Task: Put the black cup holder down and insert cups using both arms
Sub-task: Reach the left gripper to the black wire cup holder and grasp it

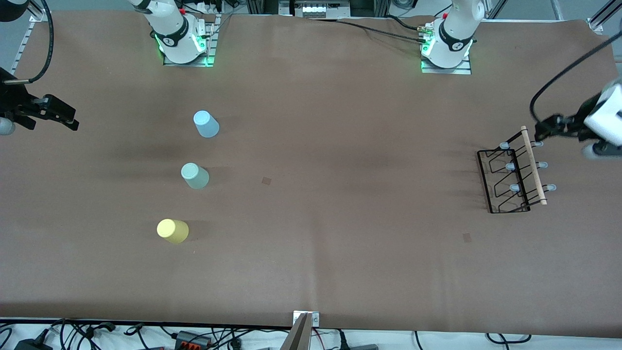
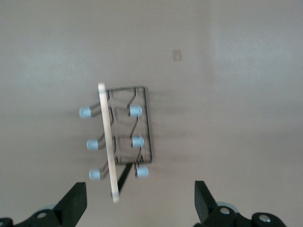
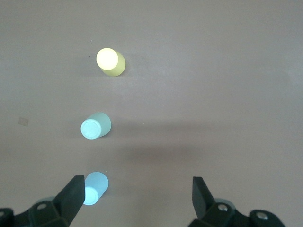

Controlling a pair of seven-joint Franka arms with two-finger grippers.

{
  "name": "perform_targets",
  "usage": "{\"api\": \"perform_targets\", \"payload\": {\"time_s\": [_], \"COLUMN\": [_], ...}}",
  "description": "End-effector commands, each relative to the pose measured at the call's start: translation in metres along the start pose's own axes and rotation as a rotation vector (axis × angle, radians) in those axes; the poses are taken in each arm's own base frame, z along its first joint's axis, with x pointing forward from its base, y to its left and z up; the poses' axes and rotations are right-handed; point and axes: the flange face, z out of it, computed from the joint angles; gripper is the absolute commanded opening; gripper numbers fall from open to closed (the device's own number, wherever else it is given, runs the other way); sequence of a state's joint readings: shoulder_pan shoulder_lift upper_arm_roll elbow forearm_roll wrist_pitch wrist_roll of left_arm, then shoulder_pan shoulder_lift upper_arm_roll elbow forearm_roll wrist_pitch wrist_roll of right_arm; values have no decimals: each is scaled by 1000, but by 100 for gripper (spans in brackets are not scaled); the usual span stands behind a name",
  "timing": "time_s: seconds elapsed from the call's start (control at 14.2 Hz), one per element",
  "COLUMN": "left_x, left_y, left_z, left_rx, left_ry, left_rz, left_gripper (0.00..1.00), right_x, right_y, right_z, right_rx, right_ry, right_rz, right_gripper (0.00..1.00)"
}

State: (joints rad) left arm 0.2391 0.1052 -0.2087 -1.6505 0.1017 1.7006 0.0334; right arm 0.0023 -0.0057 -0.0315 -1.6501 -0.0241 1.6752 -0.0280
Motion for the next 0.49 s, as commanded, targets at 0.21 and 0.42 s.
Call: {"api": "perform_targets", "payload": {"time_s": [0.21,0.42], "left_x": [-3,-13], "left_y": [-72,-88], "left_z": [151,199], "left_rx": [38,19], "left_ry": [90,77], "left_rz": [163,158], "left_gripper": [100,100], "right_x": [-3,-3], "right_y": [-2,-2], "right_z": [-2,-2], "right_rx": [0,0], "right_ry": [8,8], "right_rz": [0,0], "right_gripper": [100,100]}}
